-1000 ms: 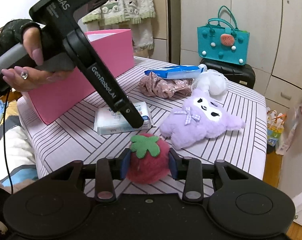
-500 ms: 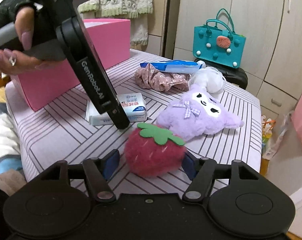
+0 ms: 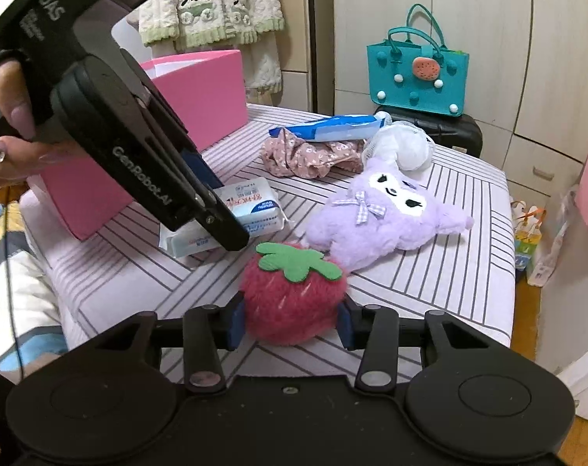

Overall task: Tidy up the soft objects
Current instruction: 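Carry the tissue packet with the left gripper while the right gripper carries the strawberry to the box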

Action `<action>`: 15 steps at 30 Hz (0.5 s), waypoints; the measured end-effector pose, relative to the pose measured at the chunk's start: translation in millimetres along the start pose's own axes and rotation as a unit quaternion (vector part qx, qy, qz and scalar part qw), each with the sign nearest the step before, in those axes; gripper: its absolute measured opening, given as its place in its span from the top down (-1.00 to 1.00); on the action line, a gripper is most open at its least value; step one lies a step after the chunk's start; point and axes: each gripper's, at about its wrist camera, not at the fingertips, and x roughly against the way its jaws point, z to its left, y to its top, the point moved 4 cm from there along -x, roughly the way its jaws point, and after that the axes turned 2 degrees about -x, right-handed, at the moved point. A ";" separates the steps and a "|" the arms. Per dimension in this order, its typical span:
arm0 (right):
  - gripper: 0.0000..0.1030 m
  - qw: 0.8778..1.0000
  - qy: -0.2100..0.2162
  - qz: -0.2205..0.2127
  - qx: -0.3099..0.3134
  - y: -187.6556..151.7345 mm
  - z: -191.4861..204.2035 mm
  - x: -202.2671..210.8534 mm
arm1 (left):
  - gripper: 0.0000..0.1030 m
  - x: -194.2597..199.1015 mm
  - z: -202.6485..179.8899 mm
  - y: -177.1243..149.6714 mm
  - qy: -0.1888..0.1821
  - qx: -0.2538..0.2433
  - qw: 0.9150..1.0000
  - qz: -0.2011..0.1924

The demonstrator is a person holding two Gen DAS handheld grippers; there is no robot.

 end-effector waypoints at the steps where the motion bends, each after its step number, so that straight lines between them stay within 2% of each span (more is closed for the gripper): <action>1: 0.04 1.000 0.002 0.000 -0.002 0.7 0.6 1.8 | 0.25 2.9 -1.0 -1.6 -0.001 0.002 1.000 -0.001; 5: 0.04 1.000 0.010 0.001 -0.014 3.1 1.9 9.7 | 0.25 15.8 -3.7 -10.5 -0.006 0.013 1.000 -0.009; 15: 0.04 0.997 0.053 0.039 -0.045 0.0 8.0 25.4 | 0.25 59.5 -11.6 -45.2 -0.023 0.032 0.999 -0.027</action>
